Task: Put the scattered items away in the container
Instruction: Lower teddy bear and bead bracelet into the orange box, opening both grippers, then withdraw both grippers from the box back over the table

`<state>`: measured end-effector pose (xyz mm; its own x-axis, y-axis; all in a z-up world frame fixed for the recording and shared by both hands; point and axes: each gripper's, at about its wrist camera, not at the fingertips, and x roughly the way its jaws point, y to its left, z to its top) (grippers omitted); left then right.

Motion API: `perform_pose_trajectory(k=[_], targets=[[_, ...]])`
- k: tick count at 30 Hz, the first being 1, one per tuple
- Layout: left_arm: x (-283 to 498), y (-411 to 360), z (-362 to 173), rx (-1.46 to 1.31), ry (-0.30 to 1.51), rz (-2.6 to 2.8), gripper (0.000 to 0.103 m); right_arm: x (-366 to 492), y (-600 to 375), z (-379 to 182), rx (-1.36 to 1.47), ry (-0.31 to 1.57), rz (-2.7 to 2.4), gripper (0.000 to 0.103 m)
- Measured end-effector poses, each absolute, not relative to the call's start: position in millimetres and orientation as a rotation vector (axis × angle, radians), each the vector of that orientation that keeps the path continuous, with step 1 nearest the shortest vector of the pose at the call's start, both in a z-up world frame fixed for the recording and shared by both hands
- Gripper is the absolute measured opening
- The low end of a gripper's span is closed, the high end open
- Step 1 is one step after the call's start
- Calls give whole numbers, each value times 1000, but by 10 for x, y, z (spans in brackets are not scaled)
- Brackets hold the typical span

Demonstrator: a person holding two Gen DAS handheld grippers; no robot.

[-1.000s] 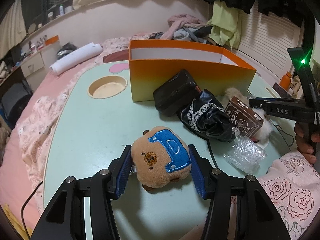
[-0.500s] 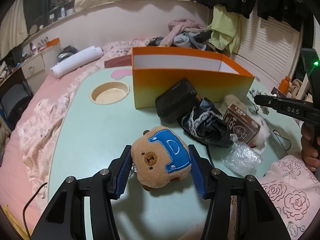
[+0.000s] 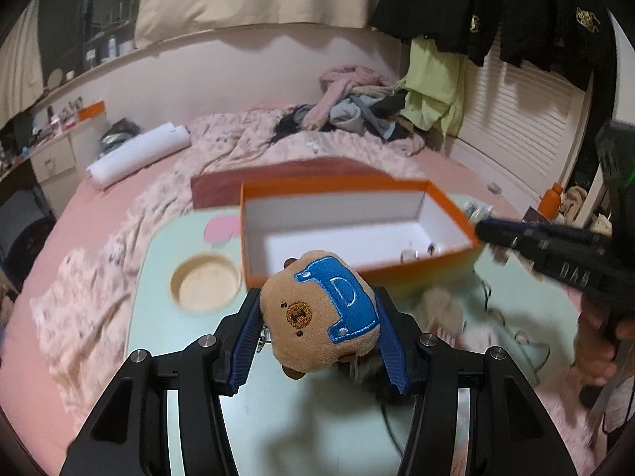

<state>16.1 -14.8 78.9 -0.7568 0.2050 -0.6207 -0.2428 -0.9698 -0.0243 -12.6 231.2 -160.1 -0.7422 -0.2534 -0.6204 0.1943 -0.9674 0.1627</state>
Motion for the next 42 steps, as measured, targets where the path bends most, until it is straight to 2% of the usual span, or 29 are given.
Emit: perform_pose_trajectory(k=[4,10,14,16,18,20,21,22,25,27,29,31,33,38,42], targets=[[-138,-95,909,-958,80,2714,54,-313,2264,-1587,995,-122,-2722,16],[-626,12,800,-1039,112,2719,54,-637,2219,-1636,1040,-103,-2738,16],[-741,72,701,-1114,178,2754,61,-808,2202,-1698,1098,-110,-2752,18],[-680,24,716,-1089,133,2745,73,-802,2212,-1690,1093,-132,-2757,20],[-588,-25,761,-1042,100,2749,82,-740,2206,-1669,1074,-129,-2777,28],[-497,-63,811,-1020,81,2748,85,-664,2188,-1637,1057,-104,-2798,43],[-457,-84,837,-1025,61,2734,86,-618,2186,-1622,1055,-102,-2808,57],[-413,-100,868,-1029,33,2715,86,-577,2190,-1605,1045,-116,-2811,62],[-212,-139,931,-1017,0,2689,88,-423,2208,-1557,1021,-181,-2779,62],[-42,-162,915,-1027,32,2704,95,-304,2216,-1529,1011,-212,-2755,62],[140,-195,857,-1052,63,2714,95,-158,2209,-1528,1011,-213,-2743,63],[330,-249,771,-1076,69,2709,95,19,2205,-1582,1032,-194,-2727,73],[553,-311,636,-1091,78,2694,96,198,2218,-1663,1050,-187,-2712,76],[856,-346,291,-1156,205,2741,96,555,2295,-1933,1125,-139,-2680,77],[814,-372,63,-1247,161,2722,96,684,2291,-2172,1220,-53,-2667,77]])
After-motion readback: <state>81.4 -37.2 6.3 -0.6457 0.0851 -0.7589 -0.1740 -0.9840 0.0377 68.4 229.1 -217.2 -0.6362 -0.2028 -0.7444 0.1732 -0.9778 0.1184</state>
